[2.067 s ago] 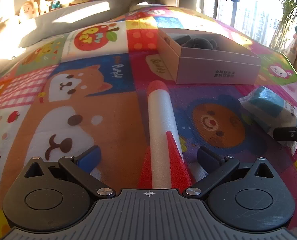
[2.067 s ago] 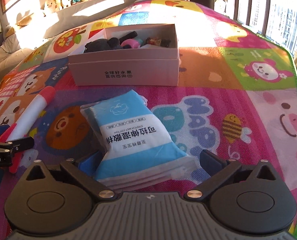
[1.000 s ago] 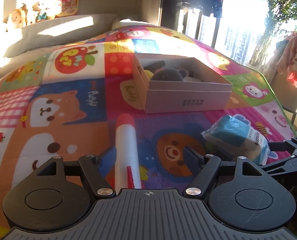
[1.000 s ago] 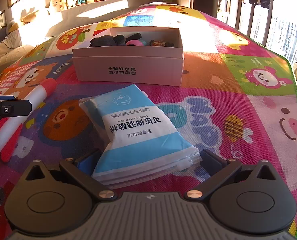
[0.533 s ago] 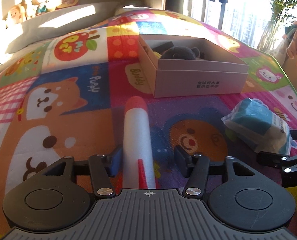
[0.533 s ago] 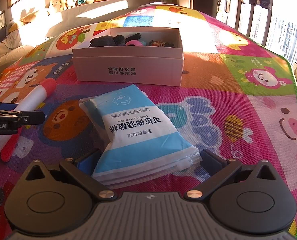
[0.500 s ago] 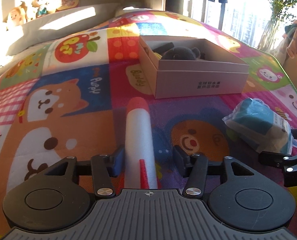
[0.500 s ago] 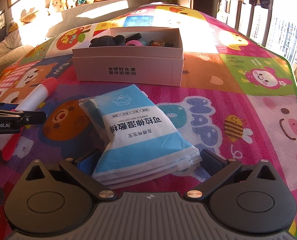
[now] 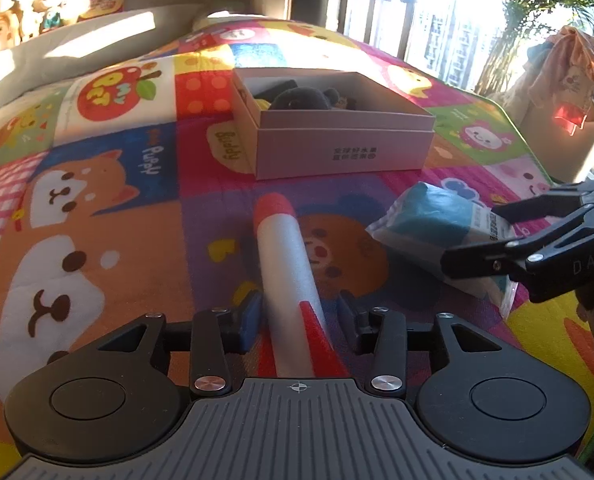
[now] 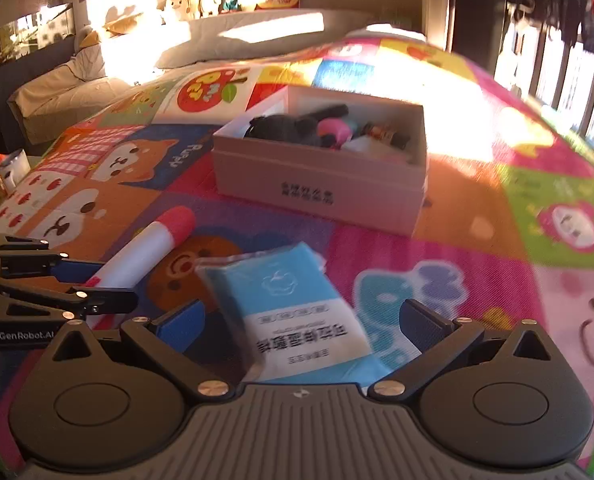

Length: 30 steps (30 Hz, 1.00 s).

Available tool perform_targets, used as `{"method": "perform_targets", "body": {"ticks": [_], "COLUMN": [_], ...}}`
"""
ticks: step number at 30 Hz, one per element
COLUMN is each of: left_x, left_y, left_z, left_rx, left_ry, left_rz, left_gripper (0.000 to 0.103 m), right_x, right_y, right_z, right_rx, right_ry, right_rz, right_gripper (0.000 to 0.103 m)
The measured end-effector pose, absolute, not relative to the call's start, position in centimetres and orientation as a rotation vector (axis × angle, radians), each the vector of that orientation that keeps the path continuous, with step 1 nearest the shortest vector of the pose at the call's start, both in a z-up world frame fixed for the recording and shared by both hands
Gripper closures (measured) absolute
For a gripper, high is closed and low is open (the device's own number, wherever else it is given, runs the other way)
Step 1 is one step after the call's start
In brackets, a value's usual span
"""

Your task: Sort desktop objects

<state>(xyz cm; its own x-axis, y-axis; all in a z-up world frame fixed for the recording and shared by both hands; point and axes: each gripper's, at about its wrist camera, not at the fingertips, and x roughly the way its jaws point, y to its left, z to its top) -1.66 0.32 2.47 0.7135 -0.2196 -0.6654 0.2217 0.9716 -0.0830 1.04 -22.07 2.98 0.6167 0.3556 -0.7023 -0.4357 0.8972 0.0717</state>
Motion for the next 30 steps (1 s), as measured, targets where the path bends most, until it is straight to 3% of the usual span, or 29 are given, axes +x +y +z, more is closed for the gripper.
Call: {"method": "perform_targets", "body": {"ticks": [6, 16, 18, 22, 25, 30], "left_x": [-1.6, -1.4, -1.1, -0.2, 0.1, -0.3], "left_y": [1.1, 0.4, 0.5, 0.4, -0.1, -0.8], "left_z": [2.4, 2.2, 2.4, 2.4, 2.2, 2.0], "left_rx": [-0.01, -0.011, -0.02, -0.03, -0.012, 0.039], "left_ry": [0.745, 0.748, 0.742, 0.741, 0.749, 0.742], "left_rz": [-0.22, -0.233, -0.224, -0.216, -0.229, -0.234], "left_gripper": [0.035, 0.021, 0.021, 0.027, 0.038, 0.04], "right_x": [-0.6, 1.7, 2.1, 2.5, 1.9, 0.8], "right_y": [-21.5, -20.9, -20.6, -19.5, -19.8, -21.2], "right_z": [2.9, 2.7, 2.5, 2.0, 2.3, 2.9], "right_rx": [-0.026, 0.027, 0.035, -0.023, -0.04, -0.043], "right_ry": [0.821, 0.795, 0.806, 0.858, 0.857, 0.864], "right_rz": [0.593, 0.433, 0.436, 0.435, 0.442, 0.445], "right_gripper": [0.0, 0.001, 0.011, 0.05, 0.051, 0.051]}}
